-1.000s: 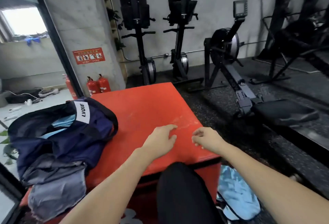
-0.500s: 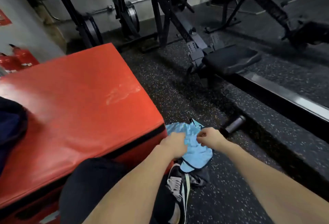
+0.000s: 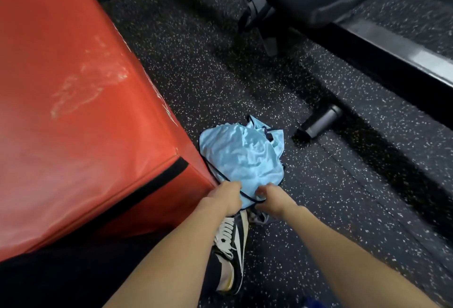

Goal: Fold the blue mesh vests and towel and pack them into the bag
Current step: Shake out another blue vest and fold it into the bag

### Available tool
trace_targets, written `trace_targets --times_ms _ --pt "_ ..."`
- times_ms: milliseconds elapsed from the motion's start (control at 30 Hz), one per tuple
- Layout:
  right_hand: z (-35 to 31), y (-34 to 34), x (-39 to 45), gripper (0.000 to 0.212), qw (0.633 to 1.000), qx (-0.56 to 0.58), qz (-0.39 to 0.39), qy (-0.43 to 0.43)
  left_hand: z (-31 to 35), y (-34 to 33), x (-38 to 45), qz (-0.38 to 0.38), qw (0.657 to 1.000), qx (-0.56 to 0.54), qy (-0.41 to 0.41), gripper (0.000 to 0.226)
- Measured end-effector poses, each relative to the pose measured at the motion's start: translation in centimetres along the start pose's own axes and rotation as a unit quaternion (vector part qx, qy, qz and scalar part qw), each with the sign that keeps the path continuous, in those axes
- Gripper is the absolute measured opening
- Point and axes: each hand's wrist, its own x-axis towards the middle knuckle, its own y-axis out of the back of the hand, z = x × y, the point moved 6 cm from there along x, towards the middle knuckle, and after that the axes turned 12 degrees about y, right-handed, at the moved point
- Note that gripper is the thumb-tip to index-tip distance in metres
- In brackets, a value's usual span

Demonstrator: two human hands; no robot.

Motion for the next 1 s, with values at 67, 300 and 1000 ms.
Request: trace_targets --times_ms 67,300,1000 --pt "0.7 -1.2 0.9 0.048 1.0 -0.005 -0.003 0.002 -0.2 -0.7 0.9 -0.01 1.0 -0.002 0.001 0.037" --pt "2.4 -2.0 1.7 0.026 0.996 -0.049 0.074 0.004 -1.1 -1.7 2.2 -0.025 0.999 -0.039 0.01 0.043" --pt "-20.1 25.7 -15.7 0.015 0.911 -0.029 0.299 0.283 6.0 21.6 -18.2 0.26 0.917 -0.247 -0.174 0.045"
